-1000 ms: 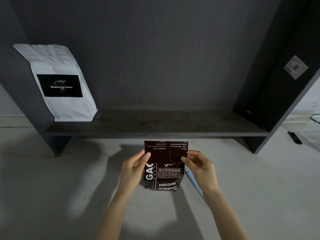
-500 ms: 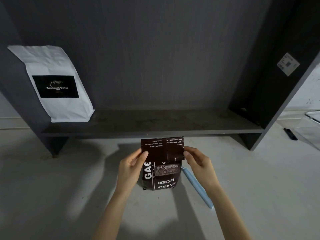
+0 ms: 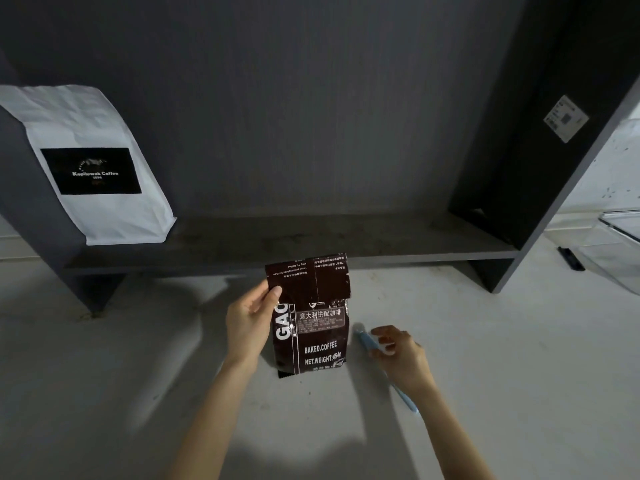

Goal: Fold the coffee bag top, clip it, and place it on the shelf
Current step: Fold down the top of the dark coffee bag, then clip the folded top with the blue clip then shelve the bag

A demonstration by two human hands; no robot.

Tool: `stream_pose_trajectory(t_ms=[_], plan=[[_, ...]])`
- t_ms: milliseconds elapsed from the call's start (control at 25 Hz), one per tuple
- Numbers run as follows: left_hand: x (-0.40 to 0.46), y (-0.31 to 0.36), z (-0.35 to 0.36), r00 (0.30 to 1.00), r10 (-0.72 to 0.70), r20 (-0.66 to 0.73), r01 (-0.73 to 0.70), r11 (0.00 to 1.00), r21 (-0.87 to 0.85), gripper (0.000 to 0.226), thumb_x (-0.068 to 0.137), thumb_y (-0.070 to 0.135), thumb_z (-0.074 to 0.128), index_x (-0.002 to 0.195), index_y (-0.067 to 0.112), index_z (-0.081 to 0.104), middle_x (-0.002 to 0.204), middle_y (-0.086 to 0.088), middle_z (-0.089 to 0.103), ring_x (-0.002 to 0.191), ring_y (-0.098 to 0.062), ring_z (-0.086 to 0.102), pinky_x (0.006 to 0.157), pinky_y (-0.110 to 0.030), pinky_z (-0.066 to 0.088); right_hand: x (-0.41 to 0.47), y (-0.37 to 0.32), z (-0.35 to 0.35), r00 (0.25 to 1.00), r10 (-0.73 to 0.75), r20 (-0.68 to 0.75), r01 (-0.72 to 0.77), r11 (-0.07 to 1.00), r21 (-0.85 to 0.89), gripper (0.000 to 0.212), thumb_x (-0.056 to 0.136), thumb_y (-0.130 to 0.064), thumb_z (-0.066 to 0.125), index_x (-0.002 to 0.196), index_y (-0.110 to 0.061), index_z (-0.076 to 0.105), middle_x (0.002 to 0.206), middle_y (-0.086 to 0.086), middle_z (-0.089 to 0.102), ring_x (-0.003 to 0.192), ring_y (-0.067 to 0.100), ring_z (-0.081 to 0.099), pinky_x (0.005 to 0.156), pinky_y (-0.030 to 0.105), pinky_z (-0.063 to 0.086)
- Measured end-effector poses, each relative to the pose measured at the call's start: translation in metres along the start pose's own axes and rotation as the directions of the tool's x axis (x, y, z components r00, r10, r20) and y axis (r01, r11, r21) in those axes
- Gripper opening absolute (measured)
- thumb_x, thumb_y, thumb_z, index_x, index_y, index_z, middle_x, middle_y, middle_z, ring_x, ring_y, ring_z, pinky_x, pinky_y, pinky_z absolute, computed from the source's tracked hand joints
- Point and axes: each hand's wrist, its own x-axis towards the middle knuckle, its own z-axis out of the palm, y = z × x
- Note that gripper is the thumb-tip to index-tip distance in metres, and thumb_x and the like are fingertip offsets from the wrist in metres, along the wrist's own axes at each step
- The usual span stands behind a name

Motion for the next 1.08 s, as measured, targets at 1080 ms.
stream_pose_trajectory(t_ms=[1080], plan=[[0.043,0.0,0.018,0.989,0.071,-0.129,-0.029,0.952,0.304,0.038,0.083,0.013,0.057,0.12,0.005,0.05,0.122,-0.019,0.057,0.108,-0.027,0.055,0.088,-0.027,0.037,-0.004,0.0,0.005,0.998,-0.012,-0.063,0.011,1.0,-0.004,0.033,0.074,-0.001,0.053,0.101,-0.016,0.064,0.102,0.01,0.068,0.08,0.017,0.059,0.072,0.021,0.043]])
